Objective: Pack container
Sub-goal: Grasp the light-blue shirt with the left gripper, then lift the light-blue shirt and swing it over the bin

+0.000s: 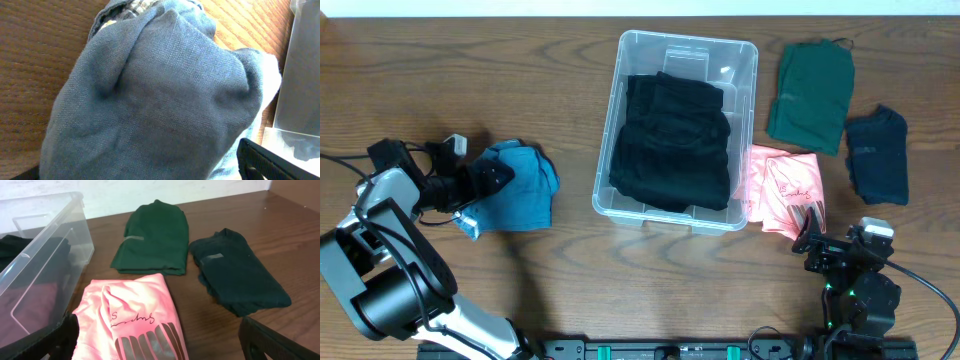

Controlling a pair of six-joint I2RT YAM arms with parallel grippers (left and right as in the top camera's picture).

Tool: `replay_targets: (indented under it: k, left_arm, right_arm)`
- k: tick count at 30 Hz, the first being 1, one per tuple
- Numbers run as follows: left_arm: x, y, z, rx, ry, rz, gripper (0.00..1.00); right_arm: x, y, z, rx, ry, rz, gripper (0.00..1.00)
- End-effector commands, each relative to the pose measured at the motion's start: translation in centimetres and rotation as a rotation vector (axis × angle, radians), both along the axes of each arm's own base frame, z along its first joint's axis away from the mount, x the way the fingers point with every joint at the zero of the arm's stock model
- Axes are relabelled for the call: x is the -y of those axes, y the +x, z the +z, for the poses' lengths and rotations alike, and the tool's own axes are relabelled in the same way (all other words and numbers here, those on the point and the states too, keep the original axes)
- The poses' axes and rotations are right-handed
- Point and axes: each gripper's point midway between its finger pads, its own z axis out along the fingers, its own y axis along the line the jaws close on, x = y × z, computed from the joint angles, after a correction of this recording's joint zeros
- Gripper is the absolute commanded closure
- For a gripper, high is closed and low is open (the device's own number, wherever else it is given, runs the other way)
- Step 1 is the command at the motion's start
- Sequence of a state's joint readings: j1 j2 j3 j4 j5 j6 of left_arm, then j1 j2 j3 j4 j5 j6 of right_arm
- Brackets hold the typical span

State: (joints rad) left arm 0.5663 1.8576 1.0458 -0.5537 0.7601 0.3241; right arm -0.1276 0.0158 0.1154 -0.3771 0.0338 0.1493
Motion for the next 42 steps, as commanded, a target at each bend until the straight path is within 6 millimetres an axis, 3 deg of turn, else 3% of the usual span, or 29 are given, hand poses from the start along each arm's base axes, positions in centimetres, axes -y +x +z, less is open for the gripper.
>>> replay_targets:
  k: [1,4,11,13,14,18,25,31,37,42]
  left_arm:
    - [0.3,-0.2,-0.3,0.003,-0.009,-0.022,0.08]
    - [0.4,-0.2,-0.3,0.001,-0.012,-0.023,0.16]
    - [0.4,-0.2,-0.3,0.008,-0.009,-0.031,0.74]
    - [0.6,-0.2,-0.2,0.007,-0.02,-0.028,0.8]
    - [0.7,-0.1,0.0,0.006,-0.035,-0.018,0.92]
    - [0.6,1.0,1.1,-0.033,-0.128,0.105,0.94]
    - [2.5,4.3,9.3,0.15,-0.414,0.098,0.94]
    - [5.0,5.2,18.5,0.31,-0.502,0.006,0.94]
    - [10.9,4.7,28.8,0.531,-0.415,-0.165,0.94]
    - [16.7,4.5,34.0,0.694,-0.308,-0.218,0.94]
  right_arm:
    - [-0.2,0.0,-0.1,0.001,0.01,0.005,0.01]
    - [-0.2,0.0,-0.1,0.001,0.01,0.005,0.01]
    - [-0.2,0.0,-0.1,0.001,0.01,0.005,0.01]
    - [-0.2,0.0,-0.1,0.001,0.009,0.005,0.01]
    - [-0.2,0.0,-0.1,0.001,0.01,0.005,0.01]
    - [-0.2,0.0,-0.1,0.001,0.009,0.005,0.01]
    - [-0.2,0.0,-0.1,0.001,0.009,0.005,0.01]
    - [-0.2,0.0,-0.1,0.001,0.01,0.005,0.01]
    - [-0.2,0.0,-0.1,0.001,0.01,0.005,0.01]
    - [-0.2,0.0,-0.1,0.001,0.009,0.005,0.01]
